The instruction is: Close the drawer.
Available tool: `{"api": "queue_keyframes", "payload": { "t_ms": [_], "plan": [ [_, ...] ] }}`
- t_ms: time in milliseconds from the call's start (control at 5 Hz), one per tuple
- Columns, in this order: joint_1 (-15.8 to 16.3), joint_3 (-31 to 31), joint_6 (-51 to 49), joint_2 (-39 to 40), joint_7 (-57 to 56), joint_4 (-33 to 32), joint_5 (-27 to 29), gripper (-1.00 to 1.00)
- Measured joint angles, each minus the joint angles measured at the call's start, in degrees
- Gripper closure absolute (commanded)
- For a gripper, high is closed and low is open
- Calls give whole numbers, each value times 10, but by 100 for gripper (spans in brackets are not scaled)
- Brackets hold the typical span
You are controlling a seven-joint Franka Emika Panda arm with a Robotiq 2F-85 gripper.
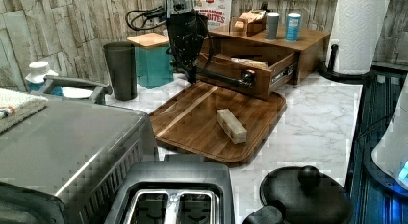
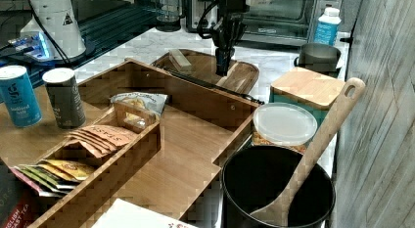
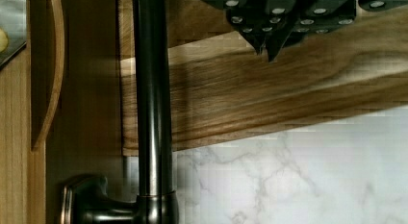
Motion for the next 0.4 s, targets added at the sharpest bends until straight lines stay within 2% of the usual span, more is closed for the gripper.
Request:
{"api": "queue_keyframes", "payload": {
  "t_ms": [400],
  "plan": [
    [-13,0,11,30,-58,9,0,100]
  ]
}}
